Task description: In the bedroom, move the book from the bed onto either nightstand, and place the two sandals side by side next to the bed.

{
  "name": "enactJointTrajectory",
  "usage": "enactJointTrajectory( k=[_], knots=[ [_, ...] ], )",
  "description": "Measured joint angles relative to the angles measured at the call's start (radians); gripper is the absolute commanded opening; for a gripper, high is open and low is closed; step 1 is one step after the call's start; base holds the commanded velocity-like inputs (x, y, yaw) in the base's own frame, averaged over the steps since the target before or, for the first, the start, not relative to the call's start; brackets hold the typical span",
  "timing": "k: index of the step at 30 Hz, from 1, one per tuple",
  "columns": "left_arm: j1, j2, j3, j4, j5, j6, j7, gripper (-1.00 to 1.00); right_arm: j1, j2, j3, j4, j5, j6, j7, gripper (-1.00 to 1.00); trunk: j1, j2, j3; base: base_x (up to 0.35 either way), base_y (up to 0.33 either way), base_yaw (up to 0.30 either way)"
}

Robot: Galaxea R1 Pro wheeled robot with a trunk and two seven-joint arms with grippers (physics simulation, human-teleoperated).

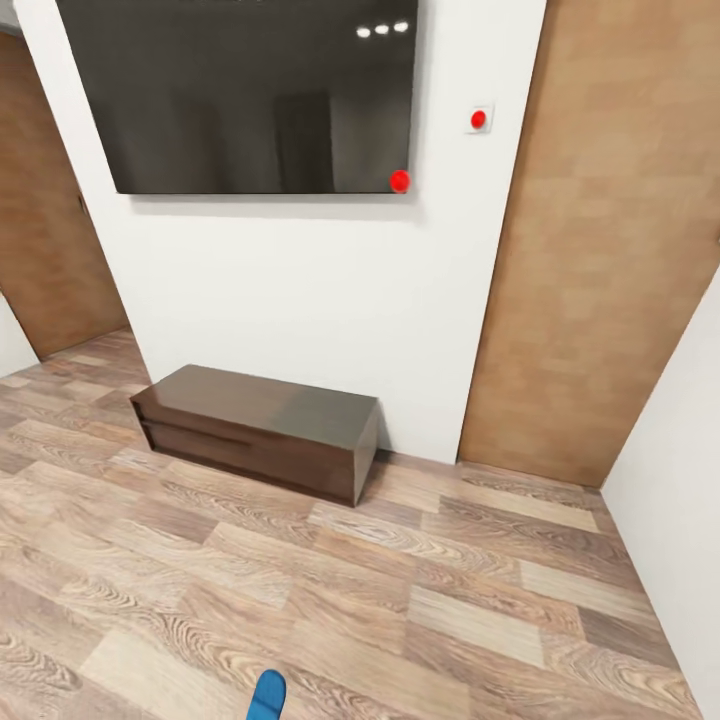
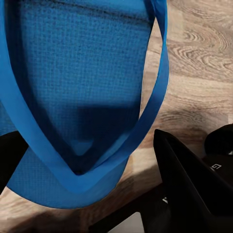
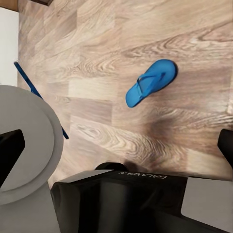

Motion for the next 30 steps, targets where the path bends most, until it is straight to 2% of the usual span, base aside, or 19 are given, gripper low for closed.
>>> enactJointTrajectory(
  k=[30],
  knots=[
    [0.0,0.0,0.0,0.0,0.0,0.0,0.0,-1.0,0.0,0.0,0.0,0.0,0.0,0.0,0.0,1.0,0.0,0.0,0.0,0.018,-0.017,0.293]
  ],
)
